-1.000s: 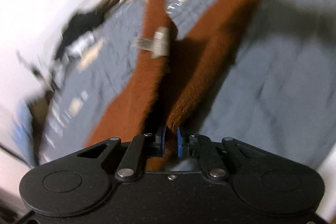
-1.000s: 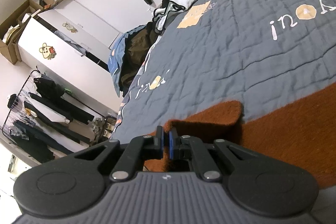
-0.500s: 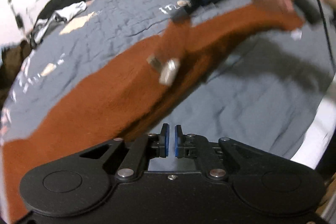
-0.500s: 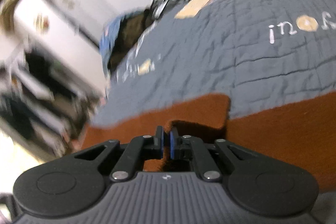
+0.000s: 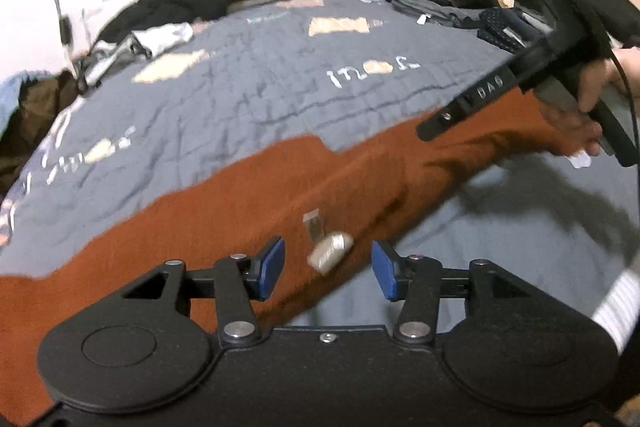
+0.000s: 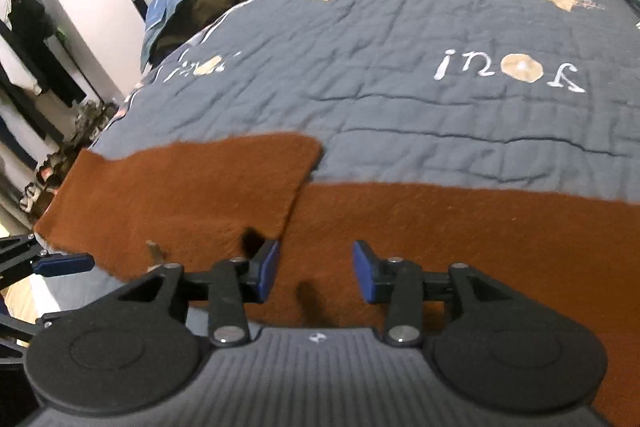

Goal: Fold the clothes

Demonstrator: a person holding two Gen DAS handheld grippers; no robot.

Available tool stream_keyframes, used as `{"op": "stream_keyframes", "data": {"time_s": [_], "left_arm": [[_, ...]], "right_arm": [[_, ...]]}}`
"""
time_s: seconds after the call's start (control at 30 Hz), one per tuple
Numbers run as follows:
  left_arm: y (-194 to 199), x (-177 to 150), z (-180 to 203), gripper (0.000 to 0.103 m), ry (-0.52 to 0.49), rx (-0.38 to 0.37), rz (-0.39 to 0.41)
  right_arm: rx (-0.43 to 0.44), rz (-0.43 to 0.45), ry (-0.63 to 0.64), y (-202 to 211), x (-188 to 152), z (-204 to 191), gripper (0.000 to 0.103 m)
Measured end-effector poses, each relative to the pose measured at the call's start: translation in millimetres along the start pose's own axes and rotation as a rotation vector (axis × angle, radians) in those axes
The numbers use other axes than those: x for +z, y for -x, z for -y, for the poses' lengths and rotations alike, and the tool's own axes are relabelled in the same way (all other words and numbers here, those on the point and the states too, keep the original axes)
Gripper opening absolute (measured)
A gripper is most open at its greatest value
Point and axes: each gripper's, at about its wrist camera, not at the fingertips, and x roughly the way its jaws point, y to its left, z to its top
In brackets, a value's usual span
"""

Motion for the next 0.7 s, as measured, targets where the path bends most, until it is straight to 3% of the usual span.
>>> {"op": "stream_keyframes", "data": {"time_s": [0.07, 0.17, 0.3, 0.47, 0.57, 0.7], "left_arm": [[-8.3, 5.0, 12.5, 0.051, -0.055, 0.045, 0.024], [-26.7, 8.4, 29.7, 0.054, -0.141, 0.053, 0.029], [-50.9, 5.3, 48.4, 0.054, -0.244, 0.073, 0.019], [-66.7, -0.8, 51.7, 0.056, -0.275, 0.076, 0.011], [-70.5, -1.2, 45.8, 0.057, -0.253, 0.063, 0.013], [-70.6, -0.6, 43.3, 0.060, -0.252, 0.066, 0.033]], "right_arm": [[-0.084, 0.029, 0.066, 1.8, 1.8, 1.7, 0.042], [-0.227, 0.061, 0.139, -1.6, 4.1, 9.4, 0.045], [-0.202, 0.077, 0.137, -18.1, 17.7, 23.2, 0.045], [-0.196, 0.012, 0.392, -49.1, 32.7, 9.2, 0.047], [-0.156, -0.074, 0.535, -71.5, 33.3, 3.1, 0.049], [-0.085, -0.113, 0.644, -84.8, 31.1, -7.3, 0.051]]}}
